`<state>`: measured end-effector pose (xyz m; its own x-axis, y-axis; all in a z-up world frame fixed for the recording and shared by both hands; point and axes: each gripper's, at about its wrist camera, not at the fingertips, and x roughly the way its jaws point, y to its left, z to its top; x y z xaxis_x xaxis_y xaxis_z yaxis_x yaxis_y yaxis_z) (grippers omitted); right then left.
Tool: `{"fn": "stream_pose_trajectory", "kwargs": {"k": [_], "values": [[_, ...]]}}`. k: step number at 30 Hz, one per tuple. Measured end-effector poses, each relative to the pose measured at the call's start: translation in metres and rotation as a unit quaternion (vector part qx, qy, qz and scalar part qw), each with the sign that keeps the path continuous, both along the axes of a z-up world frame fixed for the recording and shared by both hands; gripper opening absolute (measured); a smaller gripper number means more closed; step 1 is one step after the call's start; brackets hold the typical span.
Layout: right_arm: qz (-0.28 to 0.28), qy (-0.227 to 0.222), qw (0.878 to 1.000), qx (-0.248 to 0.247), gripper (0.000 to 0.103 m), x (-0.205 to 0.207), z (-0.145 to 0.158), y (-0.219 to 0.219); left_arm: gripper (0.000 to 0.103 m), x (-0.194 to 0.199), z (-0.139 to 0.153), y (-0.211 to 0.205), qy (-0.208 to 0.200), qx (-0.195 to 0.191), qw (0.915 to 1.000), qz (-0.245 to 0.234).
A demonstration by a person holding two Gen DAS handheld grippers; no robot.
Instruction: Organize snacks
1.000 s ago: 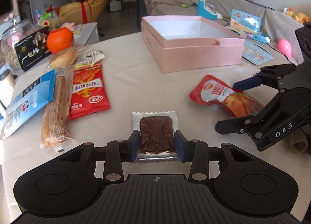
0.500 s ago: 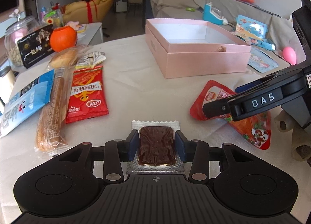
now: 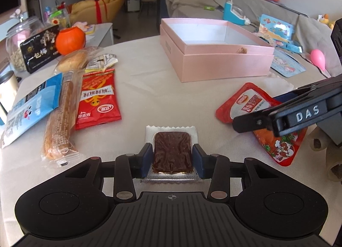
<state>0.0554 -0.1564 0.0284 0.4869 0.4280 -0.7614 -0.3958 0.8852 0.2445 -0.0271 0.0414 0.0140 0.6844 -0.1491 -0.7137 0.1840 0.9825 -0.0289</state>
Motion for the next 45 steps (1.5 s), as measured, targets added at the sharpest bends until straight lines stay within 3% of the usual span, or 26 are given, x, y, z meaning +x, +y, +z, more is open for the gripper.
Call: {"fn": "stream_pose_trajectory", "kwargs": {"k": [4,6,12,18,24,31,35,39,45], "values": [[0.015,-0.039,0.996,-0.077,0.101,-0.007,-0.006,0.027,0.046,-0.001,0.000,-0.001,0.001,0.002,1.0000,0.002],[0.014,-0.045,0.995,-0.088,0.101,-0.005,-0.007,0.031,0.046,-0.001,0.000,-0.001,0.000,0.001,1.0000,0.004],[0.007,-0.026,0.999,-0.032,0.101,0.012,-0.004,0.015,0.047,0.001,-0.002,-0.003,-0.009,-0.003,0.9999,0.007],[0.007,-0.015,0.998,-0.054,0.093,0.017,0.002,0.006,0.051,0.003,-0.003,-0.004,-0.014,-0.003,0.9999,0.002],[0.007,0.031,0.999,-0.019,0.094,0.023,0.004,-0.030,0.057,0.004,-0.006,-0.010,-0.024,0.004,0.9997,-0.003],[0.019,0.029,0.999,-0.017,0.095,0.019,0.004,-0.037,0.059,0.012,-0.004,-0.017,-0.014,0.016,0.9998,-0.001],[0.009,0.015,0.999,-0.044,0.096,0.009,0.003,-0.030,0.059,0.006,-0.002,-0.015,0.000,0.017,0.9997,-0.017],[-0.037,0.000,0.998,-0.056,0.097,0.000,0.000,-0.024,0.059,0.003,-0.001,-0.012,0.009,0.017,0.9995,-0.024],[-0.077,-0.058,0.990,-0.102,0.101,-0.025,-0.012,-0.005,0.059,0.008,0.000,-0.012,0.023,0.013,0.9995,-0.019]]}}
